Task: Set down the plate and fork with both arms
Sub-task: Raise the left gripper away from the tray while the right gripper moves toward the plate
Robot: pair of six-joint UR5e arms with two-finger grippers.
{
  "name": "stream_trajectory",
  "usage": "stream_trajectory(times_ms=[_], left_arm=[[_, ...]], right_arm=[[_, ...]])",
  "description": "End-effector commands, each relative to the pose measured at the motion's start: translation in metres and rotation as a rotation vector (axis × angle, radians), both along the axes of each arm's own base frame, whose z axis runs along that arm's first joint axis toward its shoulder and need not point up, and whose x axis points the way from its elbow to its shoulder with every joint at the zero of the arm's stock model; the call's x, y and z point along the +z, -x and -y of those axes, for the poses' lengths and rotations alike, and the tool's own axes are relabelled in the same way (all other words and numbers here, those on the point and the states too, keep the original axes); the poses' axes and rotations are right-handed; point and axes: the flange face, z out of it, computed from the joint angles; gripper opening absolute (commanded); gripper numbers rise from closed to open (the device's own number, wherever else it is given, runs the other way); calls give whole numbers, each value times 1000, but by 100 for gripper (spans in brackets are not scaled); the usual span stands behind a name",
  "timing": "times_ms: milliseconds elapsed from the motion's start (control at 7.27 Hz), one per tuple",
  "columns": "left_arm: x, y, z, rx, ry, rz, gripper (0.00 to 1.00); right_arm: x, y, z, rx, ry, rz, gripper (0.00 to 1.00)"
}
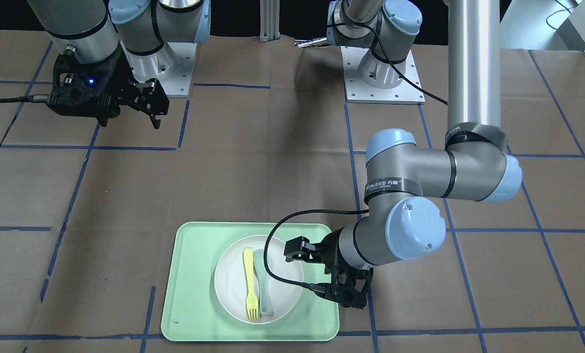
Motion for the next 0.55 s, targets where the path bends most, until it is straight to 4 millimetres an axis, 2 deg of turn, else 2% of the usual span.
stream_trajectory(times_ms=[0,275,412], left_arm=[[117,-27,-63,-3,8,213,100],[194,-53,-148,3,-78,249,100],[214,-69,-185,1,-79,318,100]], right_arm=[[0,0,0,-5,0,0,100],[2,-1,-1,-8,4,0,100],[2,-1,-1,-1,3,0,100]])
